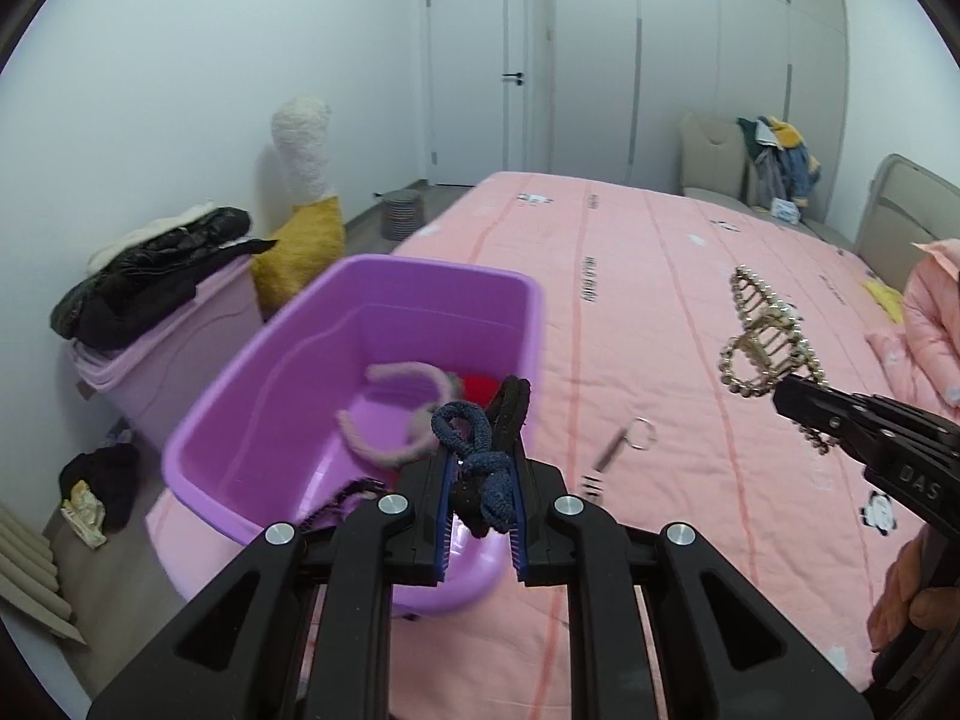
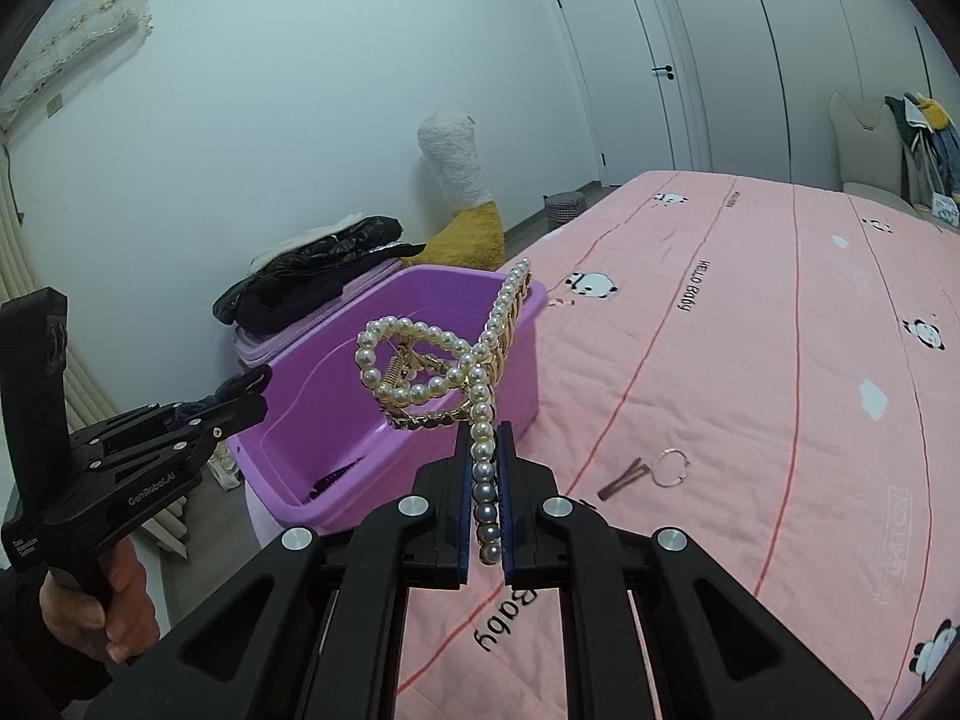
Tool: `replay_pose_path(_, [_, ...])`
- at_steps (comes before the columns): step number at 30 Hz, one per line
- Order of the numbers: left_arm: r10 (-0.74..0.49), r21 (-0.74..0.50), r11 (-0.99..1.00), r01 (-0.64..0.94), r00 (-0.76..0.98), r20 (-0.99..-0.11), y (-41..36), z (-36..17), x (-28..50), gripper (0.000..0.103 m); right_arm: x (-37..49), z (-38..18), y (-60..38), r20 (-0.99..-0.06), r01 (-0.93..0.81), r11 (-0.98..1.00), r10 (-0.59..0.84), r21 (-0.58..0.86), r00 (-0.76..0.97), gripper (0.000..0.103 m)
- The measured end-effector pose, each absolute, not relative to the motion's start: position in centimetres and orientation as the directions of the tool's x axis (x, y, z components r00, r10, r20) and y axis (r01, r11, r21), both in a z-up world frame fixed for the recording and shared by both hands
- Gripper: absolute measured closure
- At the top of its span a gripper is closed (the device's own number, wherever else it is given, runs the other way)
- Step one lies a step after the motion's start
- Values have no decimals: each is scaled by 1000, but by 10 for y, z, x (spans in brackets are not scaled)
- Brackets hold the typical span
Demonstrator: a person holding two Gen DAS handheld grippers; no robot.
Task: Organize jewelry
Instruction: 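Carry the bow hair tie and pearl claw clip over the purple tub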
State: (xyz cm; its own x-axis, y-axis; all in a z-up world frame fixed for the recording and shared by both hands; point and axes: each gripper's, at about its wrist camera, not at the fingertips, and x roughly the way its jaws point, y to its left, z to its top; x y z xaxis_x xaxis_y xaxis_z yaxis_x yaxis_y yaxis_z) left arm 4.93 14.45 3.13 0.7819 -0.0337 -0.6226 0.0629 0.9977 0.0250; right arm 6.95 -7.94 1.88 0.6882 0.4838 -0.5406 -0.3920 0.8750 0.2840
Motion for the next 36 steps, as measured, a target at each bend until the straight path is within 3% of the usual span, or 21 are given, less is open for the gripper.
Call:
replay_pose_path(14, [82,15,995,-101,707,-703,235,12,114,88,159,31,51,-617,-510,828,530,231,582,96])
replay_pose_path(36, [82,-20,982,-188,520,-850,269,-47,175,87,240,-46,136,-833,-474,866,377,161,406,96])
